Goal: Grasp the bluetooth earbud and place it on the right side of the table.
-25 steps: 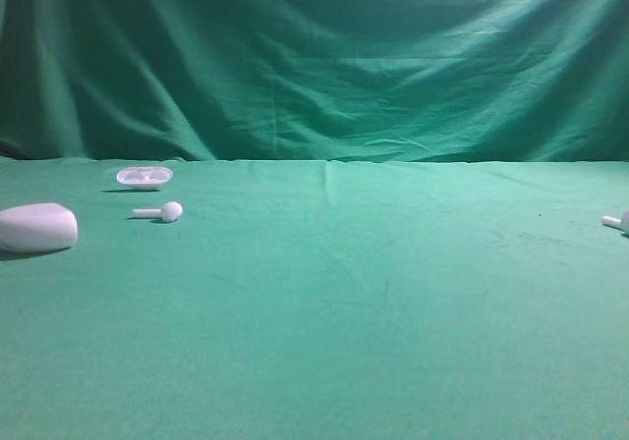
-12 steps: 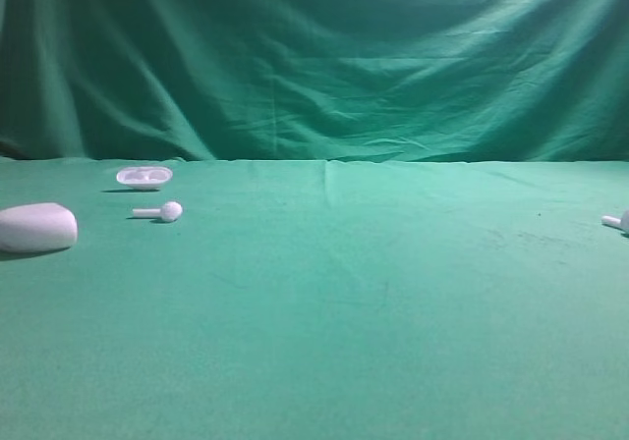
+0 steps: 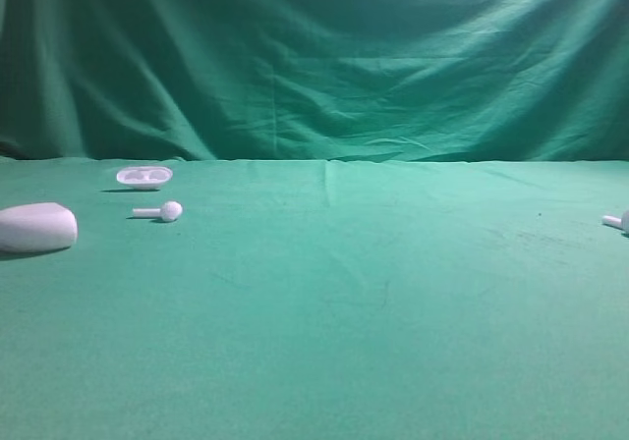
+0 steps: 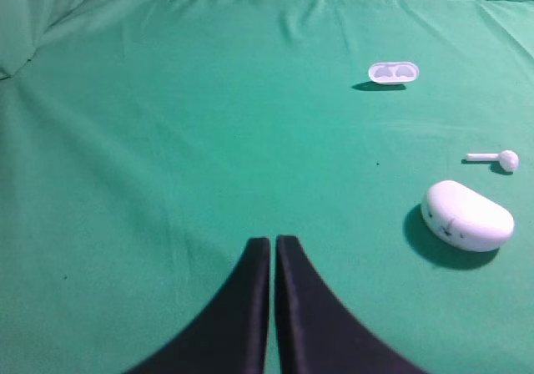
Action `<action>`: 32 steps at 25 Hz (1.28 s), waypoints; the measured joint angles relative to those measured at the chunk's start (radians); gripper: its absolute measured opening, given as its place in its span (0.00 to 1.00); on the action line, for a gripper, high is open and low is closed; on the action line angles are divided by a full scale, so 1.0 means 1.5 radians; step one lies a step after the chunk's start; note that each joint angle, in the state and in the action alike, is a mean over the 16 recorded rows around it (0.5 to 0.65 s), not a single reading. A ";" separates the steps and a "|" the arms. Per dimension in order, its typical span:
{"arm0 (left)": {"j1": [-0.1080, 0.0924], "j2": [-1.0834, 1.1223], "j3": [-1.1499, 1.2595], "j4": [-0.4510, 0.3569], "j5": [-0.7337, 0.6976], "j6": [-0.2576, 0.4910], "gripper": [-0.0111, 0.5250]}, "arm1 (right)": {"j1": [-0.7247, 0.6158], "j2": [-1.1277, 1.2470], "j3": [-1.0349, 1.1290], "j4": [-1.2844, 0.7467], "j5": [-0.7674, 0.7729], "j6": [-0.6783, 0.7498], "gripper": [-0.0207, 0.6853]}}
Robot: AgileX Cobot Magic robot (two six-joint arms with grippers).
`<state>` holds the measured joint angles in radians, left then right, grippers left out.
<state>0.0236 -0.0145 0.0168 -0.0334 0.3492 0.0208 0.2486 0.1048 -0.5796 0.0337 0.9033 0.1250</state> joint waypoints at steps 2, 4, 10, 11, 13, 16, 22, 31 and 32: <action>0.000 0.000 0.000 0.000 0.000 0.000 0.02 | -0.006 -0.011 0.016 -0.007 -0.031 0.000 0.03; 0.000 0.000 0.000 0.000 0.000 0.000 0.02 | -0.016 -0.022 0.041 -0.015 -0.069 0.000 0.03; 0.000 0.000 0.000 0.000 0.000 0.000 0.02 | -0.050 -0.054 0.159 -0.044 -0.202 -0.001 0.03; 0.000 0.000 0.000 0.000 0.000 0.000 0.02 | -0.056 -0.059 0.184 -0.049 -0.224 -0.001 0.03; 0.000 0.000 0.000 0.000 0.000 0.000 0.02 | -0.068 -0.068 0.235 -0.056 -0.265 -0.001 0.03; 0.000 0.000 0.000 0.000 0.000 0.000 0.02 | -0.082 -0.077 0.301 -0.061 -0.307 -0.001 0.03; 0.000 0.000 0.000 0.000 0.000 0.000 0.02 | -0.090 -0.078 0.384 -0.065 -0.339 -0.001 0.03; 0.000 0.000 0.000 0.000 0.000 0.000 0.02 | -0.090 -0.078 0.402 -0.064 -0.343 -0.001 0.03; 0.000 0.000 0.000 0.000 0.000 0.000 0.02 | -0.090 -0.078 0.402 -0.064 -0.342 -0.001 0.03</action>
<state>0.0236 -0.0145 0.0168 -0.0334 0.3492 0.0208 0.1131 -0.0124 0.0242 -0.0625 0.3896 0.1229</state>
